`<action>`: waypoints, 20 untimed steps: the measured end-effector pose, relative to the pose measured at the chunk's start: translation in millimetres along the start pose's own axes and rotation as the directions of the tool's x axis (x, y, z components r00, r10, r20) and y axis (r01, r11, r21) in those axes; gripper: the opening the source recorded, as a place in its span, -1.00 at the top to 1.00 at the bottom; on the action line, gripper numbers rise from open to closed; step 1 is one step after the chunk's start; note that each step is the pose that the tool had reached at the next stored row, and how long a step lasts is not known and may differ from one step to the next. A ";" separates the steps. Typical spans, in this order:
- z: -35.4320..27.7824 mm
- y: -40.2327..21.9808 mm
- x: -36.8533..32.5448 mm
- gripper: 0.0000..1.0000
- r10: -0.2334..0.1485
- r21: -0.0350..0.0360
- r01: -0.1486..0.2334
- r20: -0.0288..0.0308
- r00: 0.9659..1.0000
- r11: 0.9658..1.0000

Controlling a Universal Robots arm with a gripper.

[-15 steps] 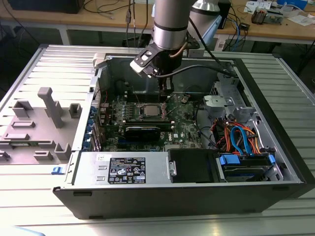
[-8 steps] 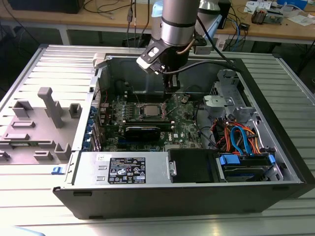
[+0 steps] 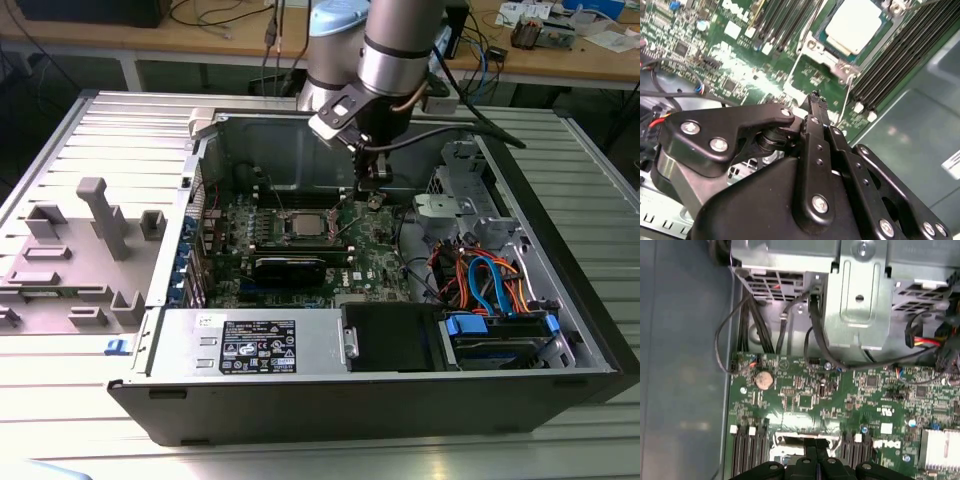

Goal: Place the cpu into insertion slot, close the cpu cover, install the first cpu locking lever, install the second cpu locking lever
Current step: 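Close the cpu cover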

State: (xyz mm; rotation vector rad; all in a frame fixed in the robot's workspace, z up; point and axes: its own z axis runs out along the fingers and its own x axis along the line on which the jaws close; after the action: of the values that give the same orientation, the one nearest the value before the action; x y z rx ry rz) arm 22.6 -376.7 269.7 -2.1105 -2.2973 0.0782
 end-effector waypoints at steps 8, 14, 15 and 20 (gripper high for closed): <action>9.7 27.4 2.5 0.79 -0.003 0.032 0.003 -0.009 1.000 0.999; 14.8 -5.4 6.8 0.79 -0.004 0.031 0.004 -0.014 1.000 1.000; 15.1 -9.5 7.1 0.79 -0.004 0.030 0.005 -0.014 1.000 1.000; 18.3 -26.7 8.6 0.79 -0.008 0.029 0.008 -0.020 1.000 1.000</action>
State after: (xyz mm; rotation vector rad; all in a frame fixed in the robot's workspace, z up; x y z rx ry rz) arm -5.6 -370.7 252.6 -2.0788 -2.2792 0.0902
